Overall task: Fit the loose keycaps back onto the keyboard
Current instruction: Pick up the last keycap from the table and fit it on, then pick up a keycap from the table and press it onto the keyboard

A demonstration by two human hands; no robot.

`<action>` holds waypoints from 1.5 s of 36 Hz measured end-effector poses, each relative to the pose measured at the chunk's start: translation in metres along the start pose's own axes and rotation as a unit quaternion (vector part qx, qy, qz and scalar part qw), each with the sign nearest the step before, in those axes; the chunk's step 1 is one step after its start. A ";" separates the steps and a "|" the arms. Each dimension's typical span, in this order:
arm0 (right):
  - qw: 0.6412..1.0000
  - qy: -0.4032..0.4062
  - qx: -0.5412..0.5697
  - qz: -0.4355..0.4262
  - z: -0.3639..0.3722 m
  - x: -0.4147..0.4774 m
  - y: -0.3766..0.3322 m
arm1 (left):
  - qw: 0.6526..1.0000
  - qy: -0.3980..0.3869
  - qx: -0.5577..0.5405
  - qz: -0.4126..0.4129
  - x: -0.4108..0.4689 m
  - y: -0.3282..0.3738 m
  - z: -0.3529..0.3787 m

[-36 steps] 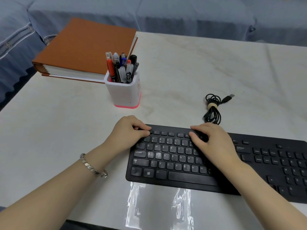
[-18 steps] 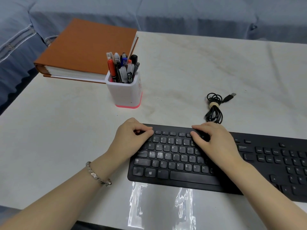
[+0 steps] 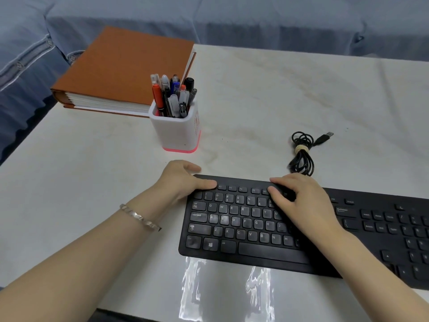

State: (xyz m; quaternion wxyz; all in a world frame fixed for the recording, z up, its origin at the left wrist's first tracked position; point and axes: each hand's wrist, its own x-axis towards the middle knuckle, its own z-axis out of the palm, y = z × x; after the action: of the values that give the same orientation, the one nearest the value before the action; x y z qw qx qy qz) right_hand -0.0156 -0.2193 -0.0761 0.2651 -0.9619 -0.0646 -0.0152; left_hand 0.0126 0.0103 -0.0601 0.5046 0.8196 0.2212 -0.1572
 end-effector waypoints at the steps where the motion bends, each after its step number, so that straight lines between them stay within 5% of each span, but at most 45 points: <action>1: 1.000 0.000 -0.001 0.000 0.000 0.000 0.000 | 1.000 -0.008 0.005 0.000 0.001 -0.001 0.000; 15: 0.999 -0.006 0.031 0.016 -0.005 -0.002 -0.003 | 0.966 0.091 0.154 0.184 -0.021 -0.006 0.003; 19: 0.995 0.050 0.083 0.031 -0.018 -0.019 -0.007 | 0.984 0.010 -0.123 0.129 -0.050 0.002 0.016; 23: 0.985 0.064 0.154 0.036 -0.037 -0.042 -0.012 | 0.957 -0.106 -0.182 0.197 -0.078 0.009 0.030; 31: 0.935 -0.003 0.338 0.110 -0.068 -0.069 -0.015 | 0.927 -0.184 -0.162 0.284 -0.094 0.016 0.069; 36: 0.914 -0.021 0.380 0.138 -0.075 -0.073 -0.013 | 0.924 -0.171 -0.049 0.338 -0.101 0.028 0.093; 45: 0.887 -0.016 0.414 0.203 -0.077 -0.081 0.004 | 0.868 -0.135 0.118 0.463 -0.105 0.033 0.116; 54: 0.837 -0.059 0.479 0.257 -0.080 -0.089 0.012 | 0.904 -0.175 0.000 0.389 -0.105 0.030 0.114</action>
State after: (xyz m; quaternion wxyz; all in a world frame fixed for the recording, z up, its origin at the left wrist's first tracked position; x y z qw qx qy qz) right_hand -0.1018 -0.2810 -0.0191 0.6827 -0.6960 0.1703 0.1430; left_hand -0.0654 -0.1252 -0.0369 0.5560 0.8000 -0.2073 -0.0891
